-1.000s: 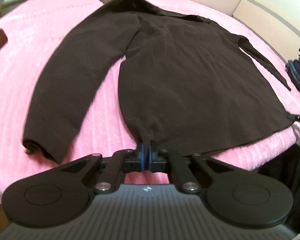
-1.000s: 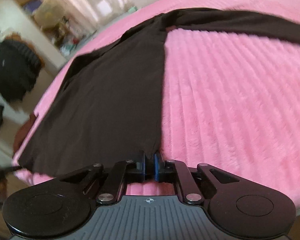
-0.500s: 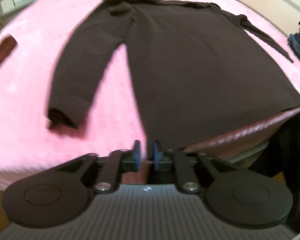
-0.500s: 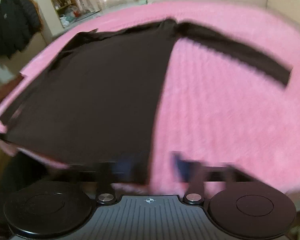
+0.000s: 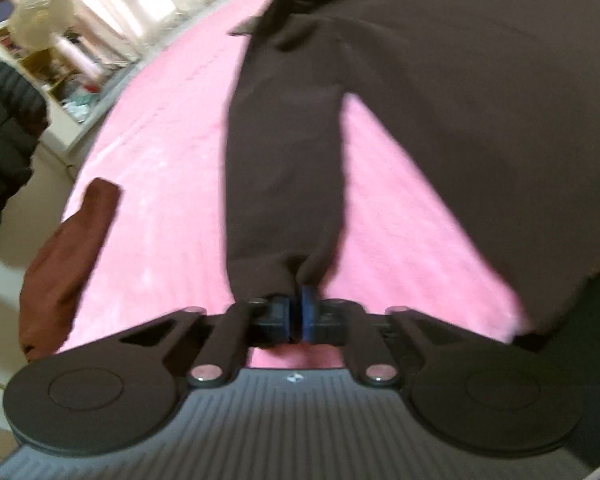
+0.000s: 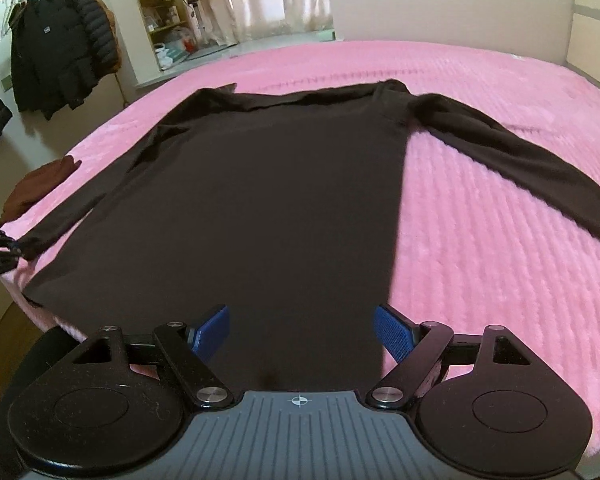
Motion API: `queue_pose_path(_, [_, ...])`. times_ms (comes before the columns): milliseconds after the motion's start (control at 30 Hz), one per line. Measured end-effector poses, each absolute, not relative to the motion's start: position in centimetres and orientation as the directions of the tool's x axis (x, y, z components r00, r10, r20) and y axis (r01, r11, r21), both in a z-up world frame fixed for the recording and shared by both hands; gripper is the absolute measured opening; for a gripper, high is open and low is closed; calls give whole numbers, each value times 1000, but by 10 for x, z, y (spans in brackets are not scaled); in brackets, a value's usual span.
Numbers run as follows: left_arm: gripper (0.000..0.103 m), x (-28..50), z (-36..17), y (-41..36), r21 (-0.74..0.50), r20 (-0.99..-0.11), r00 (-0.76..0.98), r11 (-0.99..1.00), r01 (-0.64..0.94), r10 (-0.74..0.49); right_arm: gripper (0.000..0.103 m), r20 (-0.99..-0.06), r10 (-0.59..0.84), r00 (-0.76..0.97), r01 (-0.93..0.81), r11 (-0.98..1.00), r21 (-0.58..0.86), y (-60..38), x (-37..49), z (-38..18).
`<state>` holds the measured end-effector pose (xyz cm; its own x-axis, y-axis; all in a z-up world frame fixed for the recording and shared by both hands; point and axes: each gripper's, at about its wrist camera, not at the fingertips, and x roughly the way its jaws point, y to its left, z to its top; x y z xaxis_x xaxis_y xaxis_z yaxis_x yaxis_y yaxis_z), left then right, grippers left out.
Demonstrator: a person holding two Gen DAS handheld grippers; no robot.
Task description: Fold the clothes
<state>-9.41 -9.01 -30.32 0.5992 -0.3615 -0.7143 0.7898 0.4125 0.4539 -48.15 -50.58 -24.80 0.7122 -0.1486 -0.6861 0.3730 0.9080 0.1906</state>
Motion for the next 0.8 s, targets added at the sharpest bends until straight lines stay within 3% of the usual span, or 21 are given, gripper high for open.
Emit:
queue_pose_path(167, [4, -21, -220, -31, 161, -597, 635, 702, 694, -490, 82, -673, -170, 720, 386, 904, 185, -510, -474, -245])
queue_pose_path(267, [8, 41, -169, 27, -2, -493, 765, 881, 474, -413, 82, -664, -176, 726, 382, 907, 177, -512, -469, -242])
queue_pose_path(333, [10, 69, -154, 47, 68, -495, 826, 936, 346, -269, 82, -657, -180, 732, 379, 909, 174, -512, -466, -241])
queue_pose_path(400, [11, 78, -151, 56, 124, -504, 837, 942, 313, -212, 82, -647, -180, 741, 379, 907, 181, -514, -464, -240])
queue_pose_path(433, [11, 78, -154, 58, 129, -517, 829, 939, 320, -211, 82, -645, -178, 743, 380, 906, 188, -517, -463, -241])
queue_pose_path(567, [28, 60, -173, 48, 150, -544, 796, 903, 403, -265, 82, -644, -165, 747, 386, 896, 218, -531, -450, -246])
queue_pose_path(800, [35, 56, -219, -57, 232, -591, 718, 776, 587, -367, 86, -611, -131, 781, 282, 947, 157, -580, -366, -250])
